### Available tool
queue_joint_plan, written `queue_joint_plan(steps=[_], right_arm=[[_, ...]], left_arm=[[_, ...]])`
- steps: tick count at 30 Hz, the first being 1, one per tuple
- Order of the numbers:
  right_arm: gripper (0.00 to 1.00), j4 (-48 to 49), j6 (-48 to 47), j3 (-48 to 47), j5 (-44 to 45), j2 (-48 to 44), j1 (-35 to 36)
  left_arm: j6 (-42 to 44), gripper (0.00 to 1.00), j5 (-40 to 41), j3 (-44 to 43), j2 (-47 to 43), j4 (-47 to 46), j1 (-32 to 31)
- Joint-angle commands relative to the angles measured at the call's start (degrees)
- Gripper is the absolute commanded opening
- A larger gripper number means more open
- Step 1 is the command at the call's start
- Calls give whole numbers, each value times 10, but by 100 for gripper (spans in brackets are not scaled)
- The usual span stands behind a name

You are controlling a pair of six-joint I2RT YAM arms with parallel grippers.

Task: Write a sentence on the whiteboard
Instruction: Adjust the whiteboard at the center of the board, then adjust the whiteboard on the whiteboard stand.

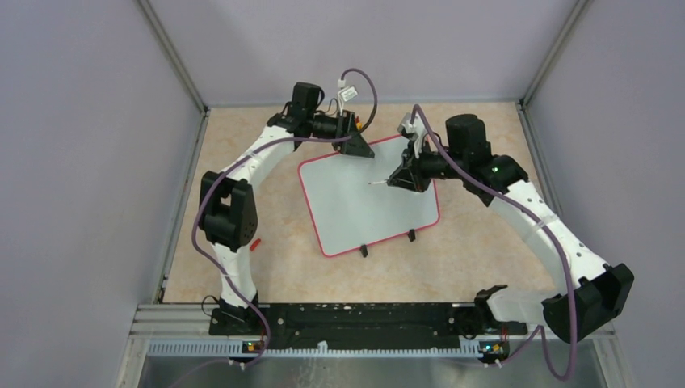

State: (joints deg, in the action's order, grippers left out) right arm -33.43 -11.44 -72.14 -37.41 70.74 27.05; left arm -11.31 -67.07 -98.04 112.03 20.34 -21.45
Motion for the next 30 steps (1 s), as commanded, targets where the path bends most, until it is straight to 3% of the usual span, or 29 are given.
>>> queue_joint_plan(steps=[1,4,8,10,13,17,20,24,30], right_arm=[[0,18,-7,-37,35,-2,30],[0,22,-10,-48,66,2,54],[0,34,-30,-71,138,9,95],[0,53,-42,-76,171,7,112],[0,69,-60,-95,189,15,123],[0,64,-54,-140,153,45,124],[0,90,-3,-148,103,62,124],[0,97,20,-168,25,97,128],[0,112,-10,-156,194,125,212]], left_arm=[[-13,80,8,-26,-35,-24,33],[-11,98,23,-48,-60,-16,71],[26,99,74,-59,-100,32,117],[61,99,151,-55,-132,72,127],[39,99,202,20,-189,44,161],[-19,99,165,177,-301,-98,234],[5,99,153,193,-332,-54,256],[10,99,64,231,-347,-28,263],[30,99,24,280,-355,-7,263]])
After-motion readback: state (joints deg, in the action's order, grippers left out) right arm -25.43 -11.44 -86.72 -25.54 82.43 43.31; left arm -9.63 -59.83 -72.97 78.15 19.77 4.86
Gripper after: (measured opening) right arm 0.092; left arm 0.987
